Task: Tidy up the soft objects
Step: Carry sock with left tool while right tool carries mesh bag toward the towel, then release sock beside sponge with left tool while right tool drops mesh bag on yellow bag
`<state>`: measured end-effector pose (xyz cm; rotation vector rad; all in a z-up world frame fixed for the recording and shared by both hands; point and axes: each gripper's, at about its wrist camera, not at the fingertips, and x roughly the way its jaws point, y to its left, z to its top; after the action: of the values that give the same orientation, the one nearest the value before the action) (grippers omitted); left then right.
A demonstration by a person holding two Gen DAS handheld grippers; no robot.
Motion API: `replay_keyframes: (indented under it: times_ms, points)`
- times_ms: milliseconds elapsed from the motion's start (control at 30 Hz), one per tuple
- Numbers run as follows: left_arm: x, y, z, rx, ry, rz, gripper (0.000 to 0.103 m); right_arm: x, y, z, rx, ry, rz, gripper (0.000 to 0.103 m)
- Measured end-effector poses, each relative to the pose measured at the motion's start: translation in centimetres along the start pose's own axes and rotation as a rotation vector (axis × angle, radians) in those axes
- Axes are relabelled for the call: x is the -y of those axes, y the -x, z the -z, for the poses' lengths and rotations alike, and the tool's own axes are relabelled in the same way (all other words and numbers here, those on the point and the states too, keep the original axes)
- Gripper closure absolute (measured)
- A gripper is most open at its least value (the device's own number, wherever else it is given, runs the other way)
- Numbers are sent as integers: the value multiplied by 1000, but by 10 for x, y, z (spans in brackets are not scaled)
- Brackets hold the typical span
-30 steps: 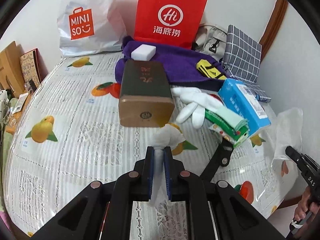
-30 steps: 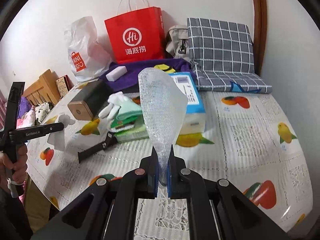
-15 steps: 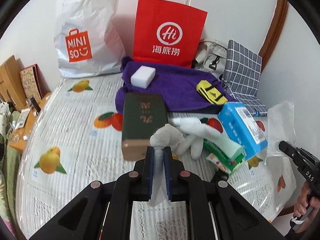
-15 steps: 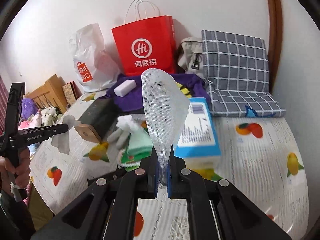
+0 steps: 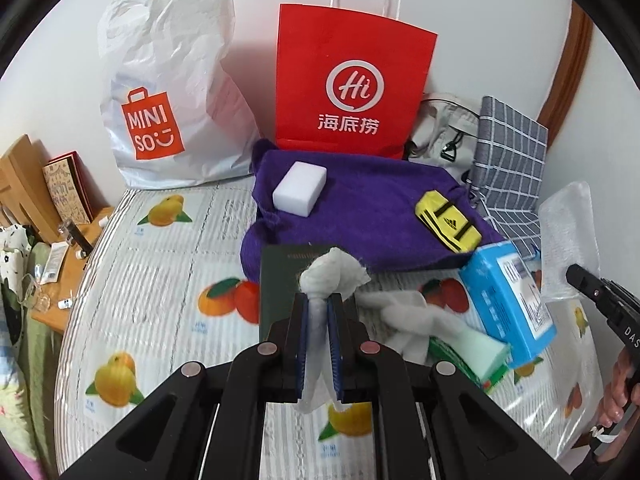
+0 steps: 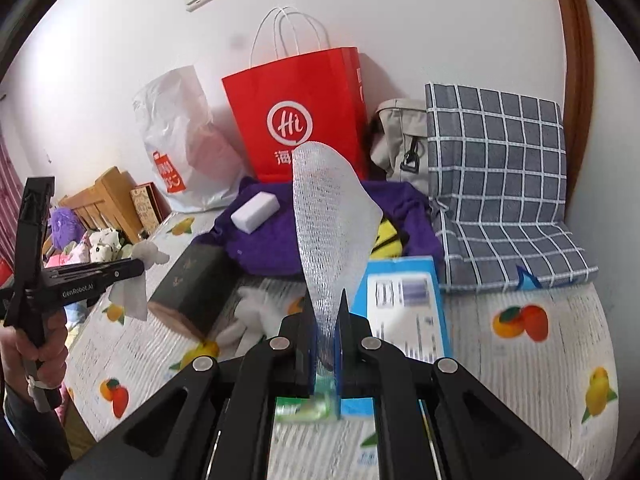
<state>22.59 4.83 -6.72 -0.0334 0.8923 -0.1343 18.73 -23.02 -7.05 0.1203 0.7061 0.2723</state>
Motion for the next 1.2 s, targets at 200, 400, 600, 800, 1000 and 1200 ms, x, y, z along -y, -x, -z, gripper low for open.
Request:
replay_keyframes:
  times_ms: [200,400,600,800,1000,1200]
  points:
    - [-1,-19,-24,0,5,-9,93,5,-27,-29,-15,0,-16,97]
    - [-4,-46,-48,-18,15,-17,93,9,-57,-56,-31,28,-13,97]
    - [-3,-68,-71,-32,14,0,93,16,-88,-80,-53,39,-16,97]
    - [1,-94,-91,-48,19,12,93,26,-117,-101,-71,47,4,97]
    - [2,-122,-96,-100,6,8,93,34,-148,-114,-93,65,29,100]
    - [-6,-130,-100,-114,22,4,93,43,-179,-121,-126,94,125,100]
